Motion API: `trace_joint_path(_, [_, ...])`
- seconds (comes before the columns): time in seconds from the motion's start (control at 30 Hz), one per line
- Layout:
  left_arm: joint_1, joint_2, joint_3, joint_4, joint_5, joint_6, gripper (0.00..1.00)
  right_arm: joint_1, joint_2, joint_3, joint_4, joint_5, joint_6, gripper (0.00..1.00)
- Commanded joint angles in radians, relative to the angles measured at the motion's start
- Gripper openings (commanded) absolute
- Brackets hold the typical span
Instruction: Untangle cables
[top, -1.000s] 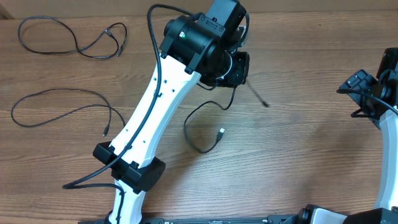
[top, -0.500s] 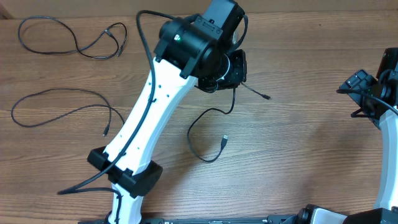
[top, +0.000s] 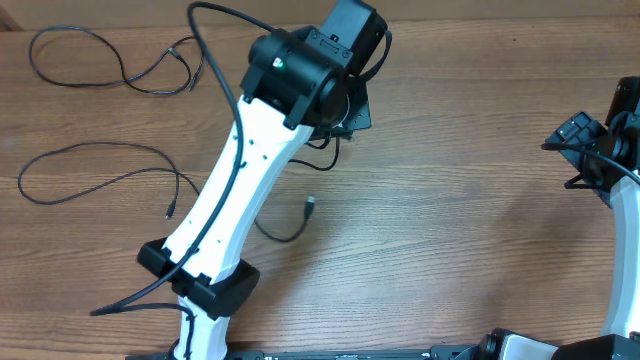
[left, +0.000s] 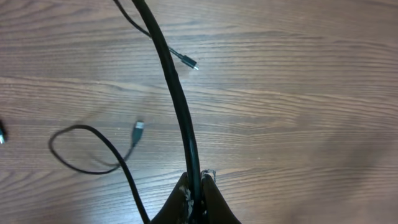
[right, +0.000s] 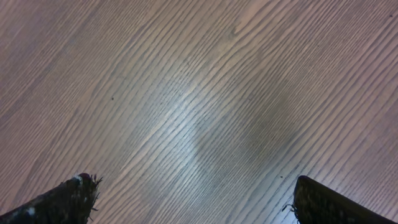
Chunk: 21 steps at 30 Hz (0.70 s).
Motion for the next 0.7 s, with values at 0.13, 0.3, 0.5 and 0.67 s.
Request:
trace_joint_path(0.13, [-0.012,0.082,-0.107,-0.002,-0.051,-0.006,0.04,-0.005,-0.002,0.031,0.003,0.01,-0.003,1.0])
trace_joint_path(0.3, [-0.012,0.143,-0.143,-0.003,-0.029,0.016,0.04,-0.005,-0.002,0.031,0.003,0.009,-0.003,1.0])
trace_joint_path(0.5, [-0.014,0.196,-0.143,0.005,0.087,0.103,0.05,-0.005,-0.002,0.031,0.003,0.01,-0.003,1.0])
trace_joint_path(0.67, [-0.014,0.215,-0.143,0.019,0.206,0.277,0.35,-0.005,-0.002,0.031,0.003,0.01,-0.003,1.0])
